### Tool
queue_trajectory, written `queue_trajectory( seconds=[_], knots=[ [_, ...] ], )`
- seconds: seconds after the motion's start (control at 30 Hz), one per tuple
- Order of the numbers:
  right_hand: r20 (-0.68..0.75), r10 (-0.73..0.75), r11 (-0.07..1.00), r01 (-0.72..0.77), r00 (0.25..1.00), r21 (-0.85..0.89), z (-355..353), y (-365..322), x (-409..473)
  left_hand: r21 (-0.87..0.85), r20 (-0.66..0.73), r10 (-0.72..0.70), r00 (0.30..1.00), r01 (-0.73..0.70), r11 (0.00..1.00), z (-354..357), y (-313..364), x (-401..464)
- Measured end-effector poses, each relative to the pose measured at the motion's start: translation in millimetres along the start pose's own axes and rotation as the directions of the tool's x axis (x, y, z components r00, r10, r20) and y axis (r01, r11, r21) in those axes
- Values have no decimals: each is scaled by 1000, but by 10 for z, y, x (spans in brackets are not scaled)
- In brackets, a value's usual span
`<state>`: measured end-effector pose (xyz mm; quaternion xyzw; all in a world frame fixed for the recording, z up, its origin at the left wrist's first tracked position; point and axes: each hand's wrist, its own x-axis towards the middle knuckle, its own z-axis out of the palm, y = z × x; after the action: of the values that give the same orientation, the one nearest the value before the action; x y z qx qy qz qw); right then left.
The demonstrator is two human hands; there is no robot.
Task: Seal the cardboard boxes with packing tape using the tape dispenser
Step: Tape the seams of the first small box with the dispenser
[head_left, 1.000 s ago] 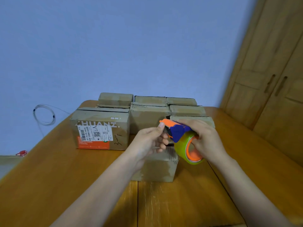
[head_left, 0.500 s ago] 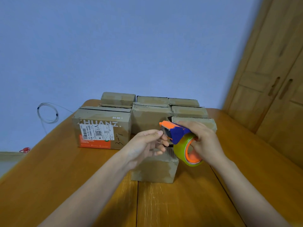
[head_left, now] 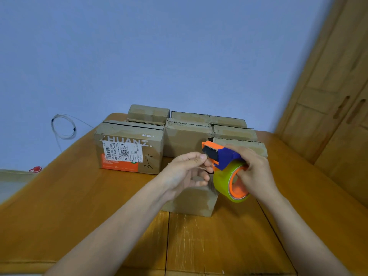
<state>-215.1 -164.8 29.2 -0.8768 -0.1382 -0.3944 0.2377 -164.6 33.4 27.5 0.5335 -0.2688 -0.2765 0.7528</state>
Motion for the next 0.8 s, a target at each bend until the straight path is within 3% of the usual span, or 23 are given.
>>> queue_trajectory(
  seconds=[0.37,0.47,0.6,0.8],
  knots=[
    [38,-13,996,16,999,-91,-65,75,-5,29,97,-39,995,37,999,-89,2,-101],
    [49,-56,991,61,997,-115,-69,63,22,13,31,-83,996,83,996,-70,24,-99],
    [77,-103,977,115,992,-182,-69,6,56,113,-109,-103,989,115,987,-37,38,-85],
    [163,-204,940,239,965,-244,-86,28,135,165,-119,-236,964,254,953,-110,152,-96]
  ],
)
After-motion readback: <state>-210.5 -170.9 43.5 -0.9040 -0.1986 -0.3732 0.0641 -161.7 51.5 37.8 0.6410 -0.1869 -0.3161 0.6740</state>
